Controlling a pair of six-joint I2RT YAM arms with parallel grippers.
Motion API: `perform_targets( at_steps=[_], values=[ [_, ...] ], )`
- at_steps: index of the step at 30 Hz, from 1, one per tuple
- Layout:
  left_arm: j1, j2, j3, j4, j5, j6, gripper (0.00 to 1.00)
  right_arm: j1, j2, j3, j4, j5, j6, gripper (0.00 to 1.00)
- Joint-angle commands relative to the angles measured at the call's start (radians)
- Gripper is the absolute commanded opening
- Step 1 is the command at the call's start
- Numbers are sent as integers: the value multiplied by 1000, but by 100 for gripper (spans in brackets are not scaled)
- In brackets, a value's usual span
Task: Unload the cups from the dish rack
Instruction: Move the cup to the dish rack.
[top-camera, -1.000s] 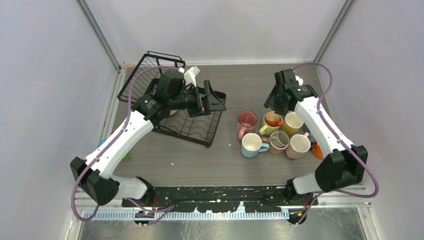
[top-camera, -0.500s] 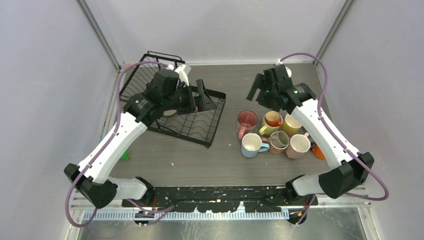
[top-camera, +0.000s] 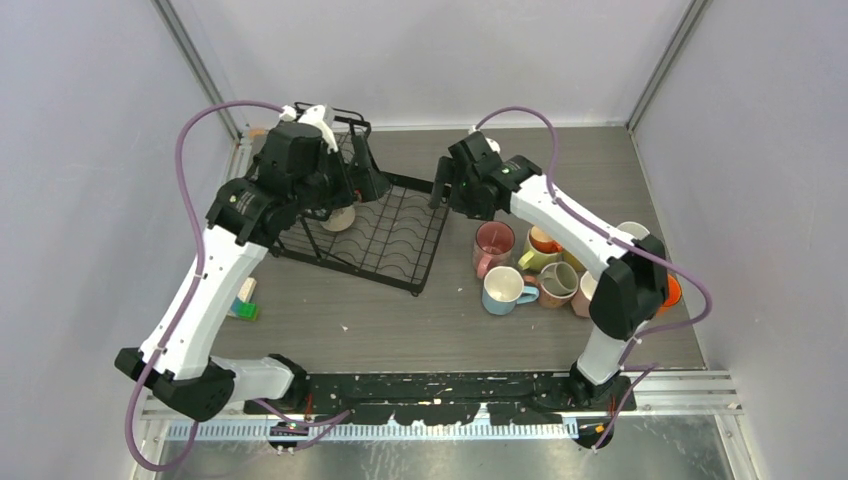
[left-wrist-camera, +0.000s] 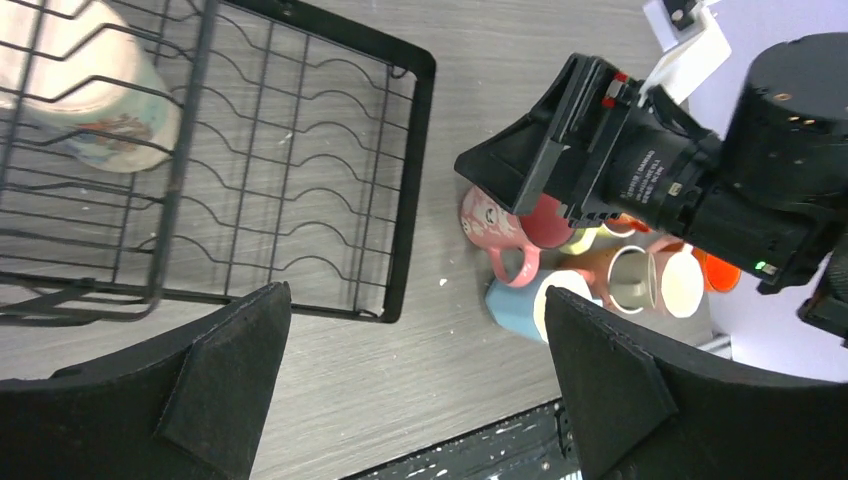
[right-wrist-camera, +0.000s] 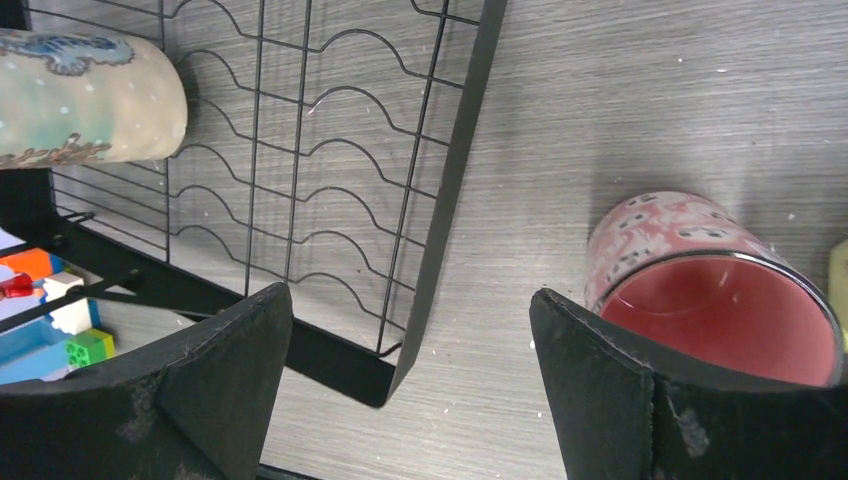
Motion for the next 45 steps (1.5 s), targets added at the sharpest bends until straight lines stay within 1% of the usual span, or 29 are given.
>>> perform_targets(
  at_steps=[1,6,11,14,18,22,25,28,31,38,45],
  values=[
    [18,-33,31,-32,-35,21,100,9,50,71,55,-4,14,93],
    [15,-55,-45,-16,-17,-12,100,8,127,111,134,-48,-4,92],
    [12,-91,-103,-13,-69,-23,100,9,213,182,196,-97,-3,91],
    [13,-94,-83,-35,-159,-2,100,8,267,227,200,-148,12,89],
    [19,-52,-20,-101,-301,72,100,8,282,196,262,-202,41,89],
    [32,-2,37,-114,-363,134,100,8,287,189,289,-222,39,88],
    [65,55,82,-123,-326,160,100,8,292,187,316,-241,43,88],
    [139,110,115,-122,-229,168,100,8,306,171,391,-292,75,88],
    [180,162,150,-113,-177,191,100,8,323,152,466,-331,112,88],
    [228,306,239,-101,-148,247,100,7,344,148,527,-345,132,88],
    [267,406,303,-98,-100,243,100,7,386,143,637,-389,194,89]
  ],
)
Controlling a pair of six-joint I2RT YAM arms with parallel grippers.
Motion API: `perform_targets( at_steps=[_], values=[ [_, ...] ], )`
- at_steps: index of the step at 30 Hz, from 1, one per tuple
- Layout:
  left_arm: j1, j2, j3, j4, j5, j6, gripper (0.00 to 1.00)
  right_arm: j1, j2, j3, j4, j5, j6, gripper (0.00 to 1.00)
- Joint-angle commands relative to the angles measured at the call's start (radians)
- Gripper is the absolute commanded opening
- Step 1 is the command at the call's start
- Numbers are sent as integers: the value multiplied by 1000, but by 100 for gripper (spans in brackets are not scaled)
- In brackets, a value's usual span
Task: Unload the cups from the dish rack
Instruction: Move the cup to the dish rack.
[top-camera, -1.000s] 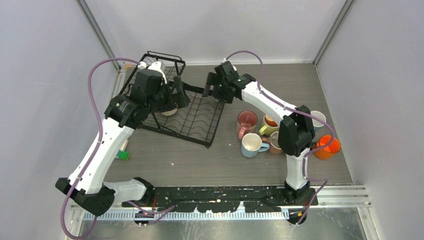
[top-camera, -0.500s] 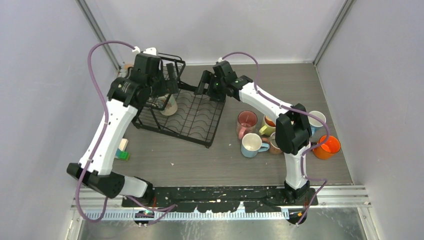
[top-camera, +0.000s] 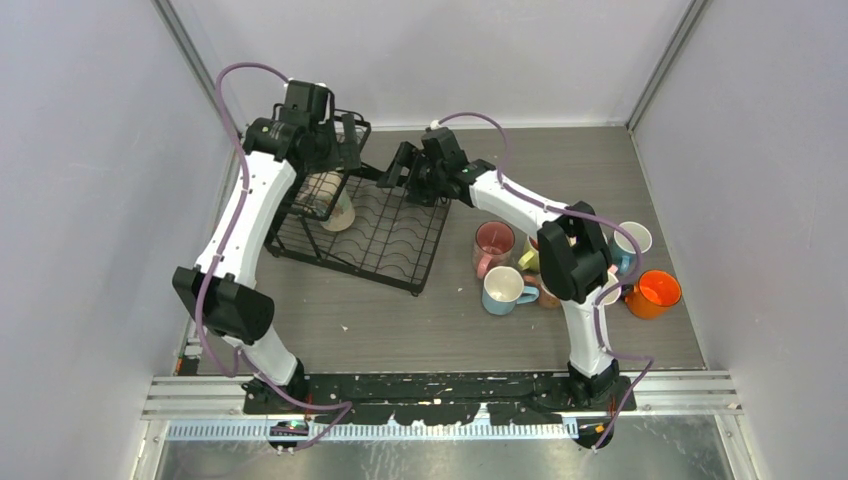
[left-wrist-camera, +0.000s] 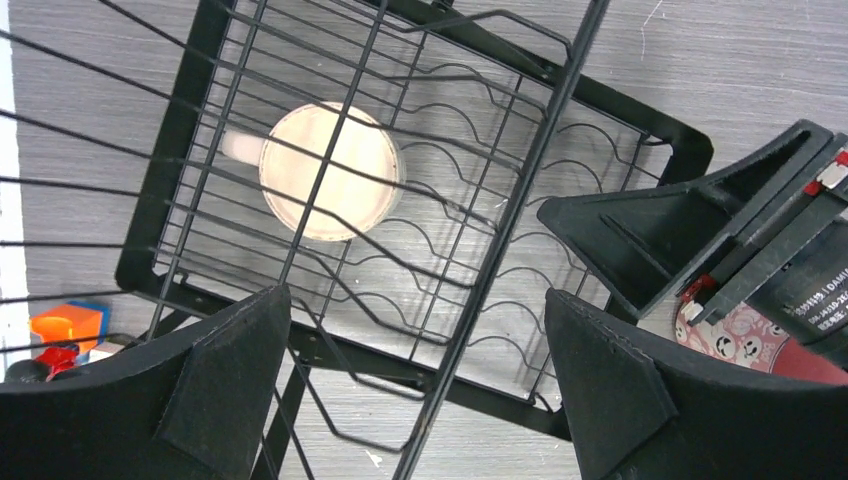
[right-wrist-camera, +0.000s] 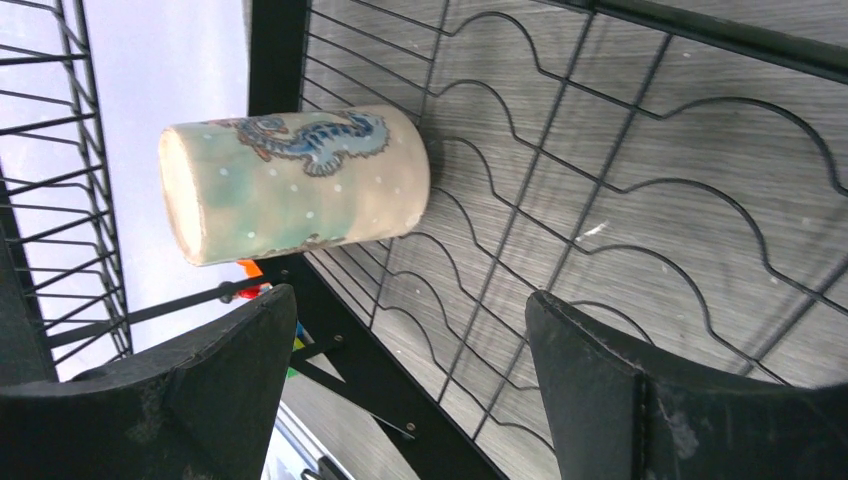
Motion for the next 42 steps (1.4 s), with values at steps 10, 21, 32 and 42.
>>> perform_targets(
  at_steps=[10,21,32,42],
  values=[
    [37,54,42,39,161,-45,100,21,105,32,322,-77,167,90],
    [38,54,31,46,215,-64,100,54,168,18,563,-68,283,96],
    [37,57,30,49,225,-66,100,78,260,129,537,-64,285,98],
    [37,61,32,49,227,-64,100,82,244,75,627,-58,301,99]
  ],
)
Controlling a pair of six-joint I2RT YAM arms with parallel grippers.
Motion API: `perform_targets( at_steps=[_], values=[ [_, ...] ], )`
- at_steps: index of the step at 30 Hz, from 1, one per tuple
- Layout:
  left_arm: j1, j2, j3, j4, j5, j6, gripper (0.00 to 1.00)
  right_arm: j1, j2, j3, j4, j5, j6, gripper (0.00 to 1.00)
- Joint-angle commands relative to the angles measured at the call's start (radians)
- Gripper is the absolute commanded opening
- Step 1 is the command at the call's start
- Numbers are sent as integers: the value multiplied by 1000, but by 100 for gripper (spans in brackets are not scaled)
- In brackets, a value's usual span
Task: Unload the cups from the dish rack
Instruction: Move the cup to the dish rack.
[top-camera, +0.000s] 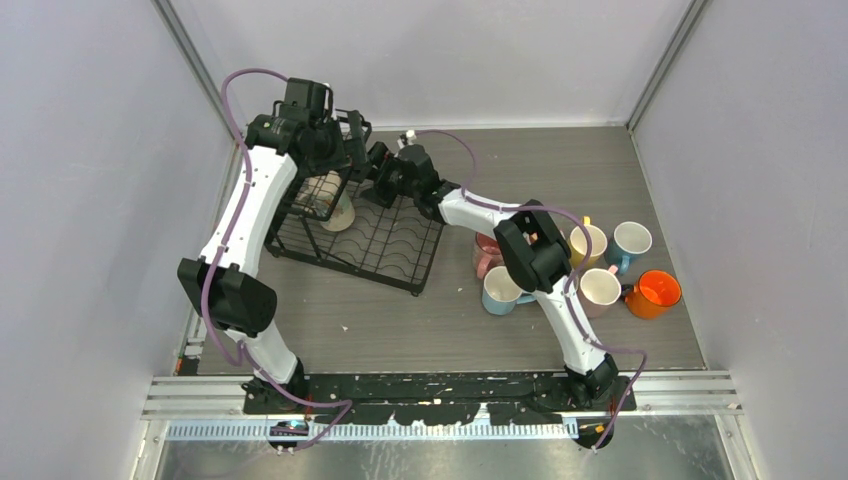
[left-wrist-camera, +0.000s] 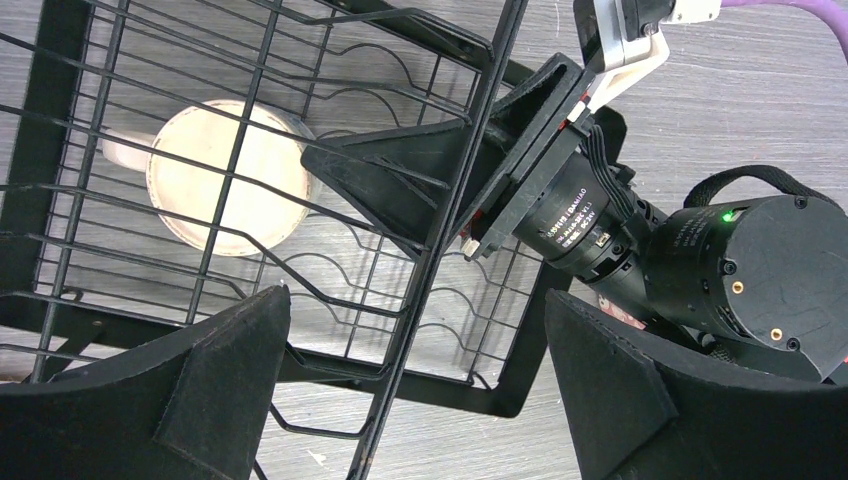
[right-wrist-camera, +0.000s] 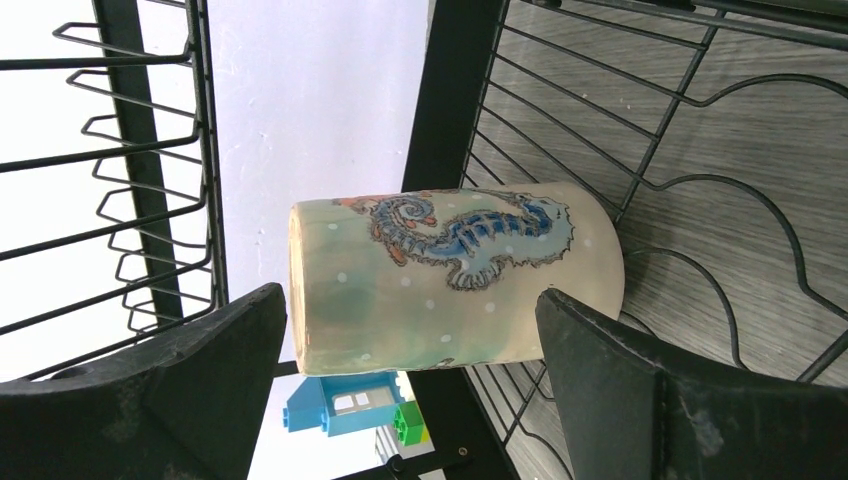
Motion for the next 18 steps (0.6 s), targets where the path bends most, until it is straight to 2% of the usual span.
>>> perform_targets(
  at_steps=[1,9,18],
  values=[
    [5,0,6,27,26,-10,100,6,-27,-10,83,10,9,99],
    [5,5,6,27,24,-8,100,13,-24,11,35,2,-19,100],
    [5,10,6,27,26,-7,100,19,-34,-26,108,-19,-10,100]
  ],
)
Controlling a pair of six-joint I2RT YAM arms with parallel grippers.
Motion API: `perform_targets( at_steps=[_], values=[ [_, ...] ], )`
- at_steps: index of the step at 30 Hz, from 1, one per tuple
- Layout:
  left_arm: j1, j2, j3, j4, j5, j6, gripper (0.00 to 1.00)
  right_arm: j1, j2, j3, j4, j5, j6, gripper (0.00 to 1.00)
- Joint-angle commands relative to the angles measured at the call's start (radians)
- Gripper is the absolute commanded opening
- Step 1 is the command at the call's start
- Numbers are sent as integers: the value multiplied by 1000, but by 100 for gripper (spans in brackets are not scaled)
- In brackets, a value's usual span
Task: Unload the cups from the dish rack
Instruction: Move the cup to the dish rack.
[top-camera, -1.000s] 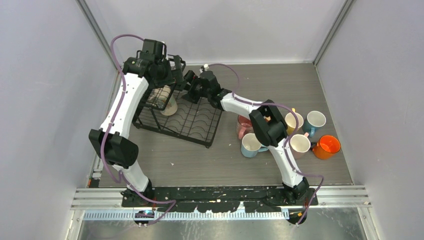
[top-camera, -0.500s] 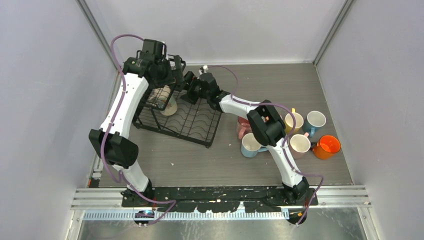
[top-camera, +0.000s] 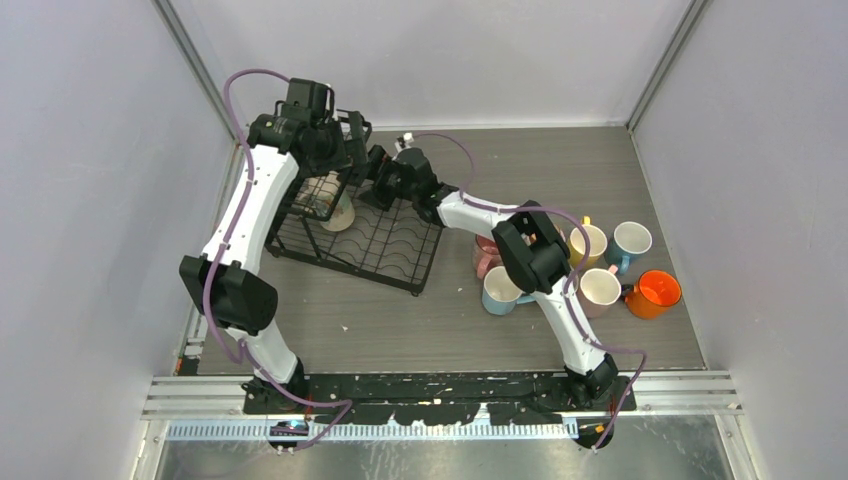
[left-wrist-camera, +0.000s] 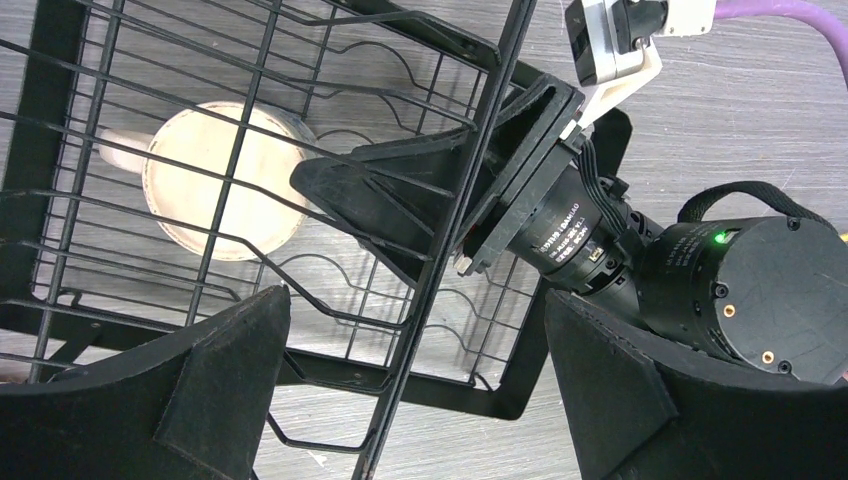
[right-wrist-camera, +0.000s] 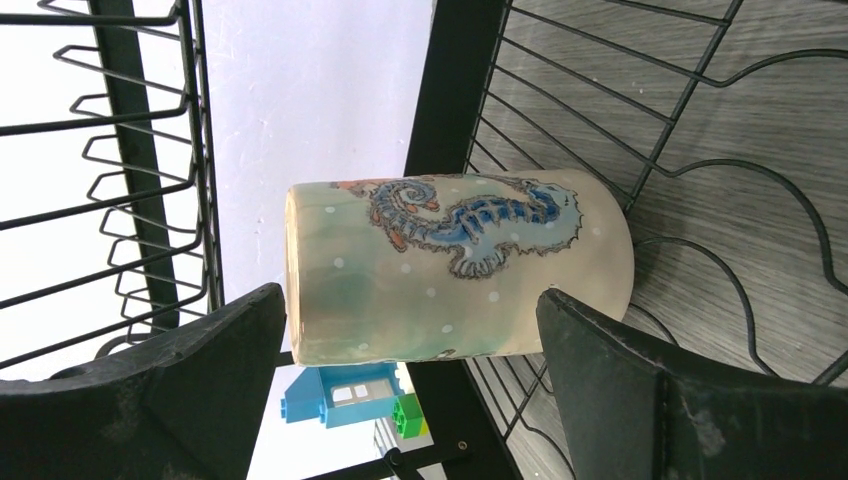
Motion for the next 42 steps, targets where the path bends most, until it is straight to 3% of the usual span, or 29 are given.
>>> perform_targets(
  at_steps=[1,16,42],
  values=[
    [5,-2,6,26,26,-8,100,9,-35,-12,92,-16,-11,100],
    [5,4,5,26,23,-6,100,27,-19,31,-25,-19,-46,100],
    [5,6,7,25,20,-5,100,34,-142,-7,-263,153,-122,97]
  ],
)
